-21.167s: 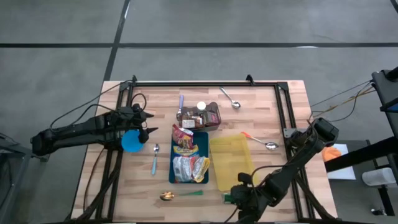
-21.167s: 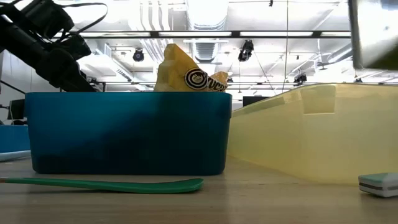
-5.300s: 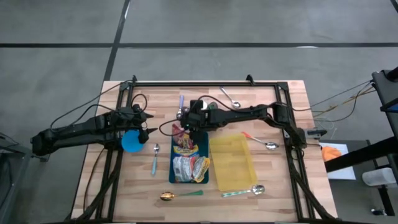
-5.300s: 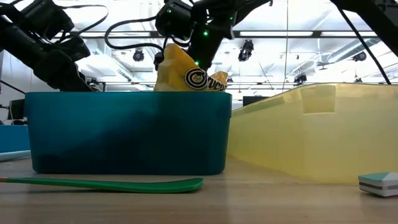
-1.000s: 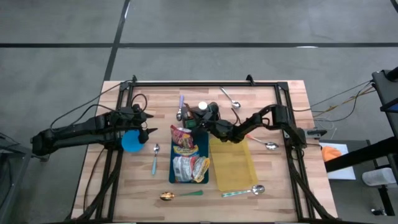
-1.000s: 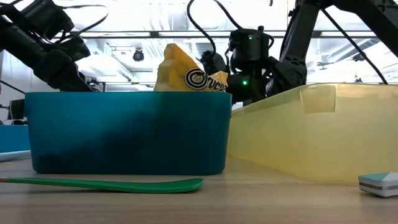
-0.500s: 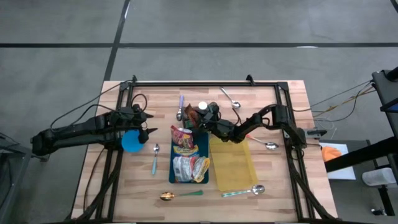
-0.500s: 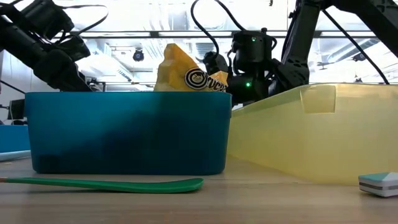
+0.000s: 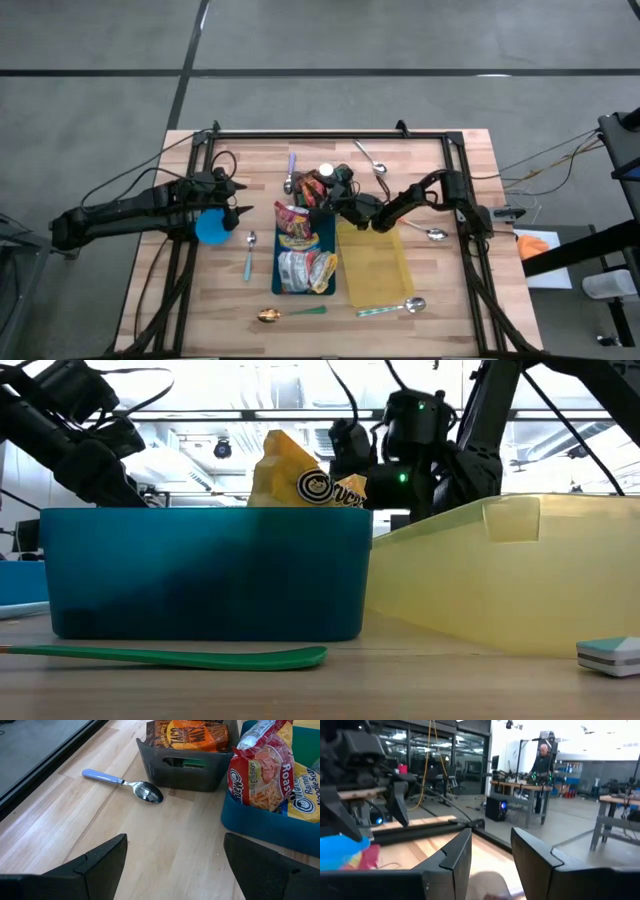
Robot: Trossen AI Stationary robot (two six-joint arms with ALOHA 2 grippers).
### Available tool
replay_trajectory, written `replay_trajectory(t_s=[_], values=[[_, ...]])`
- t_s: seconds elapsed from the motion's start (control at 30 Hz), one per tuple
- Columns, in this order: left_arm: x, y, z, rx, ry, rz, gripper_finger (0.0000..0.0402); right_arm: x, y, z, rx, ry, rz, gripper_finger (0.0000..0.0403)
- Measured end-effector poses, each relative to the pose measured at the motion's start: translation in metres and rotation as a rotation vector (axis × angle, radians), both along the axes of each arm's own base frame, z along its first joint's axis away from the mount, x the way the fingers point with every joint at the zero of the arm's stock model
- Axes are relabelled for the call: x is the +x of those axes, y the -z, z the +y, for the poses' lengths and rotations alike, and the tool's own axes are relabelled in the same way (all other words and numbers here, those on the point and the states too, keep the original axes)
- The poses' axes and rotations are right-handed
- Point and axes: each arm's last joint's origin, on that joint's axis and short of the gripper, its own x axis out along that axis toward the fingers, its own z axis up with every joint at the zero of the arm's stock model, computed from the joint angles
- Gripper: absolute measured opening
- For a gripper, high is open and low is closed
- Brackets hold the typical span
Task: Pick & Place Food Item
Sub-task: Put the silver spoon into the yellow bin
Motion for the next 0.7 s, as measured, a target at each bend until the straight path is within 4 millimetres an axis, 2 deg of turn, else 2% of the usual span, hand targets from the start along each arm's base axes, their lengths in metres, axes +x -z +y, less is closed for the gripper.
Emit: replay_trajectory(t_s=[0.33,0.53,0.7], values=[[0.0,0.0,0.0,0.0,0.0,0.0,0.0336,-0.013,-0.027,0.003,-0.053,0.01,-0.008,0.0137],[0.0,0.0,0.0,0.0,-0.001,0.0,0.0336,-0.039,-0.042,0.004,-0.019,0.0,-0.005,0.0137],[0.0,0.0,0.0,0.0,0.0,0.0,0.0336,-0.065,-0.05,0.004,0.049,-0.008,0.088,0.0137]])
